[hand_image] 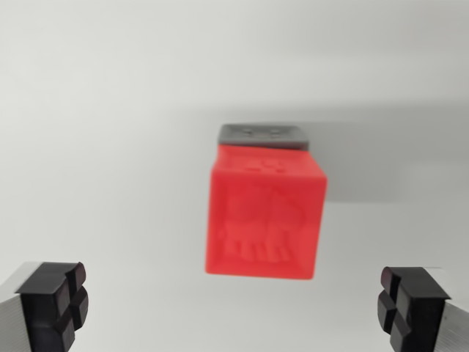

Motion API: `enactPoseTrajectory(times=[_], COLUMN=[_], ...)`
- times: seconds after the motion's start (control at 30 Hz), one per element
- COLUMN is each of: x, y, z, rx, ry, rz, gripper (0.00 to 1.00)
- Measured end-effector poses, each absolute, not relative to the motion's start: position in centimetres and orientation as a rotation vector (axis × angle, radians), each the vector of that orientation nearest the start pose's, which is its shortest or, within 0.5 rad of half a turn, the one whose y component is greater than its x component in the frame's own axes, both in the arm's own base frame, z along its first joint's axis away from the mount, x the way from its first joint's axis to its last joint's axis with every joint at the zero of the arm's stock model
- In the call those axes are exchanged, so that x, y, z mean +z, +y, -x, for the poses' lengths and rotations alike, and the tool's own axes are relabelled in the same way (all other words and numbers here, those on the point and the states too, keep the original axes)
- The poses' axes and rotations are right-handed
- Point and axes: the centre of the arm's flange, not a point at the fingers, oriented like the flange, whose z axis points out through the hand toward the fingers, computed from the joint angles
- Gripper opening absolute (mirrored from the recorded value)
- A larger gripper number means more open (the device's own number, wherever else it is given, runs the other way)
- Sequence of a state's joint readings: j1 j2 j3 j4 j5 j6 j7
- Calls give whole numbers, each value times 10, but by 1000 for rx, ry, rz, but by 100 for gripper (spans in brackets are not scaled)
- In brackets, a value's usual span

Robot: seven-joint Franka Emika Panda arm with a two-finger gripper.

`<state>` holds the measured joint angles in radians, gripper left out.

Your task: Destack cube

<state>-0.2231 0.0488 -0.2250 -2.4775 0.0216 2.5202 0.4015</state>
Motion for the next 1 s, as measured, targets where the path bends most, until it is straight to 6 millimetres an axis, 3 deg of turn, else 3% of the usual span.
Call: enactPoseTrajectory(times=[0.2,0.6,1.0], x=[257,205,173], y=[-219,-217,-217], z=[-416,-417,-416], rx=[2,10,11], ry=[1324,1317,1315], rz=[2850,2855,2856], gripper=[100,100,100])
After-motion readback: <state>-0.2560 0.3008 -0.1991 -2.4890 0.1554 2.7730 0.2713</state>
